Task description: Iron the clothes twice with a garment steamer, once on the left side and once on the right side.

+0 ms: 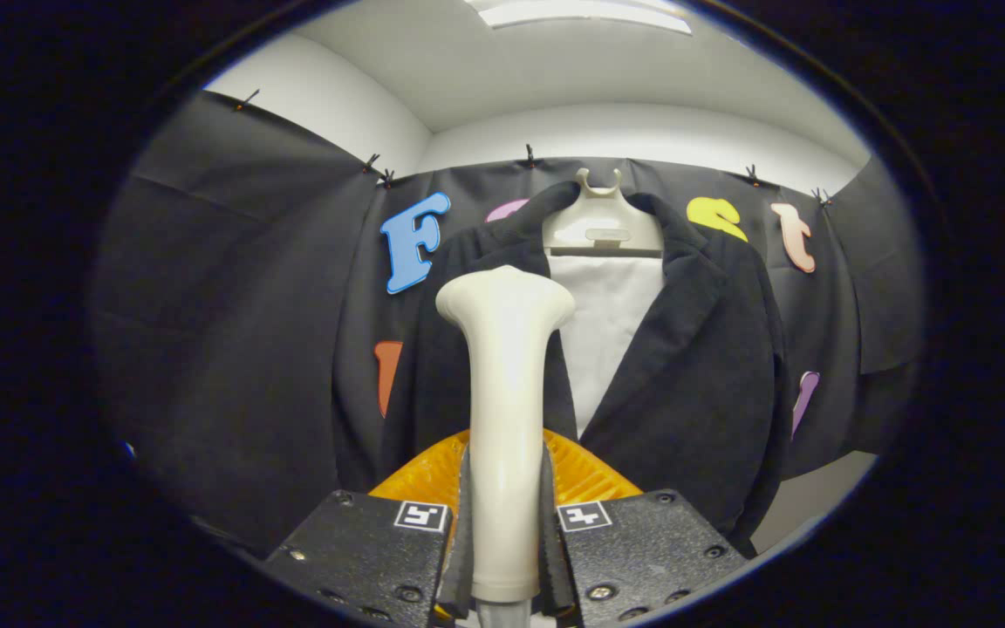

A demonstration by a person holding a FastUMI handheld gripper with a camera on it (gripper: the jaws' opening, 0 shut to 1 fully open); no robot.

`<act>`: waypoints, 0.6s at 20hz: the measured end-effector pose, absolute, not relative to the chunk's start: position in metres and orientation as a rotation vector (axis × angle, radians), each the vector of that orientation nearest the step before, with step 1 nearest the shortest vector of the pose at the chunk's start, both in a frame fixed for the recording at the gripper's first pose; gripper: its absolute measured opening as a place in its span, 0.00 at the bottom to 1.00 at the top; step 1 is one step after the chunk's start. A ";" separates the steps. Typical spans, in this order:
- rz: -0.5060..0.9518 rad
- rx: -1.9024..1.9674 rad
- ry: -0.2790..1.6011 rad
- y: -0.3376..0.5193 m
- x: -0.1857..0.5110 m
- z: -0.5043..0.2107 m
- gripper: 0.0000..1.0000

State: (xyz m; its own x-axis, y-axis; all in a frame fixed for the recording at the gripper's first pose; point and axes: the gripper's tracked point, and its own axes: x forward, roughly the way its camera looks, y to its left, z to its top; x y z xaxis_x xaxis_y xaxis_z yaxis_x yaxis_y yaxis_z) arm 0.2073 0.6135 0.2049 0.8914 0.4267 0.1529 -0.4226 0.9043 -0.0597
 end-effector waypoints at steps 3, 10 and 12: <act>0.430 -0.020 -0.135 0.604 0.207 0.190 0.32; 0.442 -0.048 -0.084 0.602 0.198 0.162 0.33; 0.461 -0.050 -0.051 0.605 0.194 0.148 0.33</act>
State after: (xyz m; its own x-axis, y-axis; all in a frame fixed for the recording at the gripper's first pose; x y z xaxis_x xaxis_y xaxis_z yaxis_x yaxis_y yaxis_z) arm 0.1944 0.6051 0.1485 0.8943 0.4459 0.0379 -0.4434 0.8943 -0.0600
